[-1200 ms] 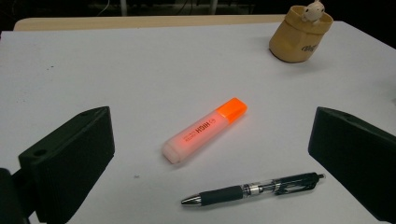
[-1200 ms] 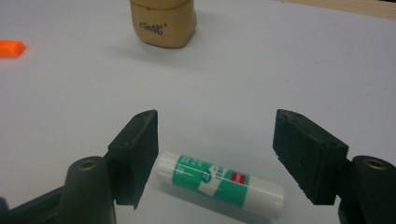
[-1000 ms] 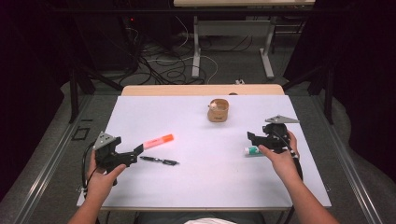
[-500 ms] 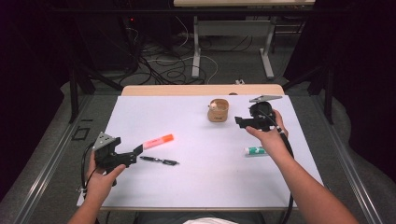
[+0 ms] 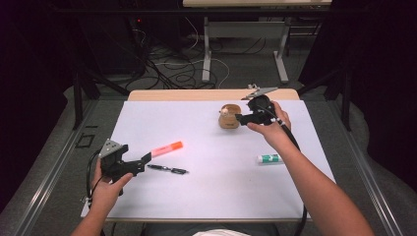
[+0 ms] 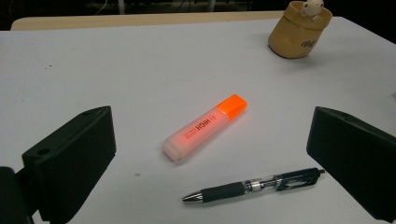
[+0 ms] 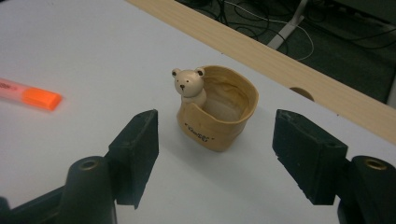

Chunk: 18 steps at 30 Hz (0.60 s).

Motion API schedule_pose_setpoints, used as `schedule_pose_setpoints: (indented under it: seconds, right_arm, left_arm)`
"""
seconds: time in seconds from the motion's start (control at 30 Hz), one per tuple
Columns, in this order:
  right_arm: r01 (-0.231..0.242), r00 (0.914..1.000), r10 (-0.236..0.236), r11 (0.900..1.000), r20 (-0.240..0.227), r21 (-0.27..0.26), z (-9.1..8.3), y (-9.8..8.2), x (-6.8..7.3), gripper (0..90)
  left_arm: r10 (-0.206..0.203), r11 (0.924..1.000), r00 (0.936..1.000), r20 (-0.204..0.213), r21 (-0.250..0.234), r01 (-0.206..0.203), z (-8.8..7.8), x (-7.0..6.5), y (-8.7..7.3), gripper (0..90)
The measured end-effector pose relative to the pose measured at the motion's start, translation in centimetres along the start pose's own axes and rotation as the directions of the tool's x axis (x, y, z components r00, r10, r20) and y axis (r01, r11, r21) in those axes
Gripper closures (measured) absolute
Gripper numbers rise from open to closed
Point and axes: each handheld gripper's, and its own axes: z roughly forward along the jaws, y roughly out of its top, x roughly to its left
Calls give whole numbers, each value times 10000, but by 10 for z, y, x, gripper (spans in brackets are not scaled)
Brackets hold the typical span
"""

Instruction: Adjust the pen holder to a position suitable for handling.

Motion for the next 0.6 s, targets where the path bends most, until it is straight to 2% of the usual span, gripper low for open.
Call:
schedule_pose_setpoints:
  seconds: [0.1,0.3,0.4,0.43,0.6]
  right_arm:
    - [535,9986,-535,9985,-11,112,10,4,4,347]
    - [577,9968,-546,9970,-586,524,32,6,9,383]
    - [795,9956,-758,9946,-560,669,42,7,9,393]
    - [911,9942,-878,9944,-614,541,46,7,8,399]
    - [937,9929,-877,9928,-807,739,63,5,8,434]
  left_arm:
    - [53,10000,10000,-32,-7,-53,0,1,0,14]
    - [-18,10000,10000,-2,24,18,0,1,0,14]
    - [5,10000,10000,2,29,-5,1,1,0,14]
    - [13,10000,10000,17,43,-13,1,1,-1,14]
    - [-32,10000,10000,-15,88,32,1,3,-1,14]
